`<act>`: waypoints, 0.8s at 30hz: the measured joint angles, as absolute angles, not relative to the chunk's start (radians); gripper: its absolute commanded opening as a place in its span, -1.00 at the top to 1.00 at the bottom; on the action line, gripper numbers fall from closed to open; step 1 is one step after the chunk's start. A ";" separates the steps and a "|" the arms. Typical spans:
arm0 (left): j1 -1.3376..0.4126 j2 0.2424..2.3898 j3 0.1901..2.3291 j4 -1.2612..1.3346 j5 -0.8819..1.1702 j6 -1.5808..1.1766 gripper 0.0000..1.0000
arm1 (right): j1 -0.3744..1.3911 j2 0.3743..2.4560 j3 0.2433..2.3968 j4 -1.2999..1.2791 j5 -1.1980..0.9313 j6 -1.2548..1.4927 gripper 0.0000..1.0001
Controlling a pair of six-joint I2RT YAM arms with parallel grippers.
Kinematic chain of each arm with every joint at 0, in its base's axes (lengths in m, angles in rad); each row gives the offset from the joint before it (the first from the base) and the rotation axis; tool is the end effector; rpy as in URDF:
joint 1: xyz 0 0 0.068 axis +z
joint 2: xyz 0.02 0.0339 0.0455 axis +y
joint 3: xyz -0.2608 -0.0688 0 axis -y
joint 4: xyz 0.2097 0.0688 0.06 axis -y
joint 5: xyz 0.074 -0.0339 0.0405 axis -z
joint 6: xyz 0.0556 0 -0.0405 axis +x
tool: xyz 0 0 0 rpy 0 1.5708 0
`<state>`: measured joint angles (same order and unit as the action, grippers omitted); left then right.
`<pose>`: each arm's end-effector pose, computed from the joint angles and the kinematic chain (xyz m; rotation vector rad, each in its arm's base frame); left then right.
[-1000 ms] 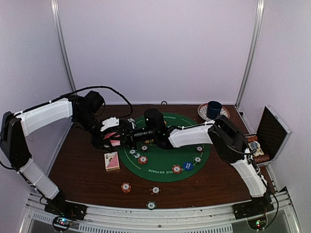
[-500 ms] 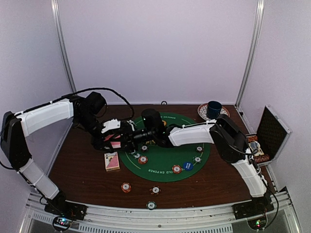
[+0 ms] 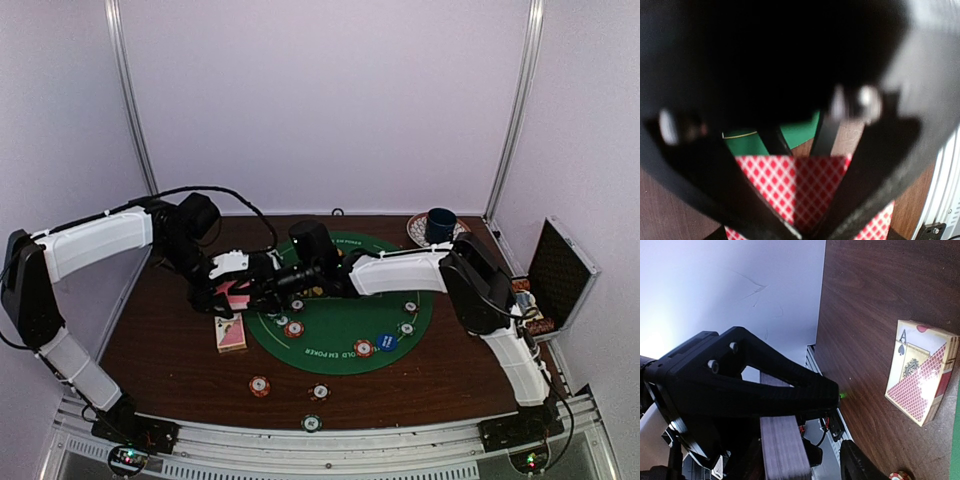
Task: Distribute texas hold em gaming equipment
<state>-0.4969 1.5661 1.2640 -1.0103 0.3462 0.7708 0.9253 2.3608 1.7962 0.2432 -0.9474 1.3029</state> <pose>0.2276 -0.1449 0.2471 1.7144 2.2247 -0.4366 0.2741 0.4390 0.2019 0.3736 -2.2405 -1.8604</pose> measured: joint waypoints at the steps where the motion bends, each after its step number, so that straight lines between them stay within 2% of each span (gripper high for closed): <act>1: -0.497 1.565 1.262 -1.007 0.342 0.773 0.64 | 0.923 2.354 1.796 0.221 -0.945 1.287 -0.01; 9: -0.498 1.552 1.253 -0.988 0.327 0.777 0.68 | 0.905 2.306 1.772 0.138 -0.940 1.222 0.02; 17: -0.498 1.546 1.238 -0.982 0.313 0.777 0.71 | 0.902 2.292 1.743 0.147 -0.940 1.234 -0.05; 20: -0.498 1.546 1.231 -0.977 0.308 0.777 0.73 | 0.902 2.287 1.729 0.154 -0.940 1.244 0.05; 24: -0.498 1.544 1.223 -0.972 0.301 0.777 0.75 | 0.898 2.269 1.708 0.170 -0.941 1.263 0.28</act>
